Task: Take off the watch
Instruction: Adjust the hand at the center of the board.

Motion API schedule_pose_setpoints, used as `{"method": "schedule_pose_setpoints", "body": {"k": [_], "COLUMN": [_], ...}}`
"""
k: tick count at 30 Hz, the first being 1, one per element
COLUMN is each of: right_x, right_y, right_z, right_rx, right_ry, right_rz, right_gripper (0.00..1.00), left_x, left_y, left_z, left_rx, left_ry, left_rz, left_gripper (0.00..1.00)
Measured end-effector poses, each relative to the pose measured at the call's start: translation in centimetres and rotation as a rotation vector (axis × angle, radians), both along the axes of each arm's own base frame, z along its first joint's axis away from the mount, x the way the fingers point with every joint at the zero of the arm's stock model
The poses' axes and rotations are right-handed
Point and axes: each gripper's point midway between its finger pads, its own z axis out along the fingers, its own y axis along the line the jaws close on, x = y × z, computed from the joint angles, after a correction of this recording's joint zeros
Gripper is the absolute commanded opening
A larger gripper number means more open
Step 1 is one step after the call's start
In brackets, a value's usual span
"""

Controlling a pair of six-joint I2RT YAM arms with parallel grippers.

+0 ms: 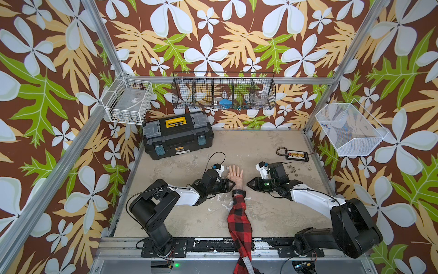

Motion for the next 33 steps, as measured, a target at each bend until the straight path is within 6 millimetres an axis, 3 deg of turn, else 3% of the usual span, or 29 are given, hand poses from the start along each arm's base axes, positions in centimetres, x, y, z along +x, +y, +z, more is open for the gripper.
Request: {"method": "schedule_pose_setpoints", "body": {"k": [4,12,22,33], "right_x": [-0.2,-1.6,-3.8,-3.6], "right_y": [0.1,0.9,1.9,2.4], "right_z": [0.8,0.2,-0.4,-0.7], "right_rx": [0.014,0.091,0.242,0.293], "right_ry": [-0.011,0.021,0.049,0.070], "right_rz": [0.006,0.050,0.082,0.070], "right_gripper": [0.43,0.52,0.48,0.39], "left_x": [0.4,0.5,-1.2,-2.0], "left_y": [0.5,1.6,1.9,2.2], "left_z": [1.7,4.6,4.3,3.8], "left_rx": [-0.020,-0.003,0.022,0.039], "left_ry": [-0.034,-0.088,-0.046,-0.020], "left_rz": [0.017,0.040,-0.013,-0.035], "left_gripper": [0.62,0.60,0.52,0.51]}}
